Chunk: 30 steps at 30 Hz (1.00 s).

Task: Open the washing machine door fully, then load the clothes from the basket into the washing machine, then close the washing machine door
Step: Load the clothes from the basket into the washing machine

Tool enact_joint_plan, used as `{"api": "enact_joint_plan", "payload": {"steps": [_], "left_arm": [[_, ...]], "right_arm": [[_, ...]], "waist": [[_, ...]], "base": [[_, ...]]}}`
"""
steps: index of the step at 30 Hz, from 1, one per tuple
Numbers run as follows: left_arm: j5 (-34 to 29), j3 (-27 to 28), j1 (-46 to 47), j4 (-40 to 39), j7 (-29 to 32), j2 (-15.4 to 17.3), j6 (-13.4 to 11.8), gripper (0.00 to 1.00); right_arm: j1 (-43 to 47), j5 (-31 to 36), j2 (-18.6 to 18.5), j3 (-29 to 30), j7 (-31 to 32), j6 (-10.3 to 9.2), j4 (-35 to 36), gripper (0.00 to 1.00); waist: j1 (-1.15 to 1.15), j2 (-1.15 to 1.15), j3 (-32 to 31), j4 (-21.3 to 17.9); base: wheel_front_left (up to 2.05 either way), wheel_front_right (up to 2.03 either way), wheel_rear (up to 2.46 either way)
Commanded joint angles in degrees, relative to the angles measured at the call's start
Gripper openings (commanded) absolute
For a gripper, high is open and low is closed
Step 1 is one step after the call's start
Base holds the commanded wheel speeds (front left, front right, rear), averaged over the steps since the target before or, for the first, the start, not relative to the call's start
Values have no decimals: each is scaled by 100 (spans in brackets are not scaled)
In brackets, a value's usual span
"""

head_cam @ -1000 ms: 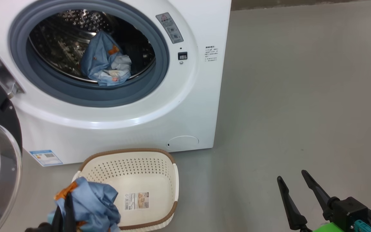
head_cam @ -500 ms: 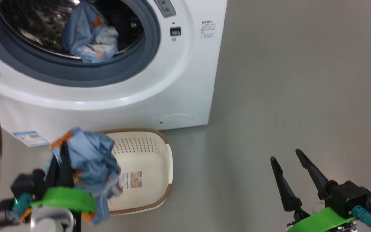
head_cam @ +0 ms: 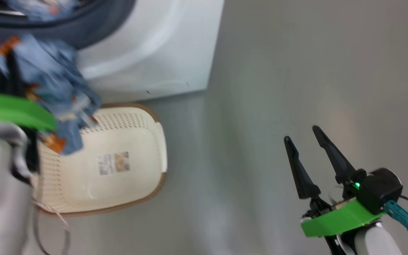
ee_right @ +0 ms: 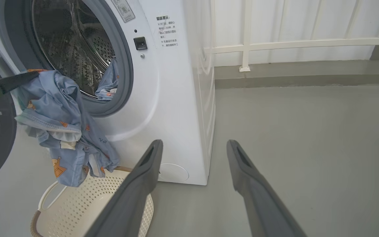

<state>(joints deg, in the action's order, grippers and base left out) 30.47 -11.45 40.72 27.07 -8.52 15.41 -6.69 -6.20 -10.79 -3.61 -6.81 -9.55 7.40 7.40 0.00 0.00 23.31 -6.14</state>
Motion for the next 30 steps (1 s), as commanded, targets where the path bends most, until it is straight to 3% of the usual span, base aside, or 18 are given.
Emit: {"api": "enact_joint_plan", "payload": {"steps": [1,11,14,21,25,30], "left_arm": [[5,191,234,-74,44,290,61,0],[-59,122,2077,641,1322,1083,343,0],[-169,13,2677,798,1905,1449,452,0],[-232,50,3609,1037,2651,1990,452,0],[-431,29,4056,1105,2618,2262,367,0],[-865,-71,4538,1014,1912,2507,220,0]], "right_arm": [[-96,-27,-2,-160,-55,9,104,100],[-689,-229,31,-561,-410,9,-354,100],[-882,-341,41,-719,-488,9,-523,100],[-1152,-521,55,-1013,-538,9,-776,100],[-1259,-617,62,-1115,-542,9,-773,100],[-1303,-713,68,-1210,-543,9,-762,100]], "waist": [[0,0,583,-464],[0,0,1277,-937],[0,0,1483,-1149],[0,0,1777,-1500],[0,0,1892,-1675],[0,0,1992,-1844]], "base": [[0,0,0],[0,0,0],[0,0,0],[0,0,0],[0,0,0],[0,0,0]]}}
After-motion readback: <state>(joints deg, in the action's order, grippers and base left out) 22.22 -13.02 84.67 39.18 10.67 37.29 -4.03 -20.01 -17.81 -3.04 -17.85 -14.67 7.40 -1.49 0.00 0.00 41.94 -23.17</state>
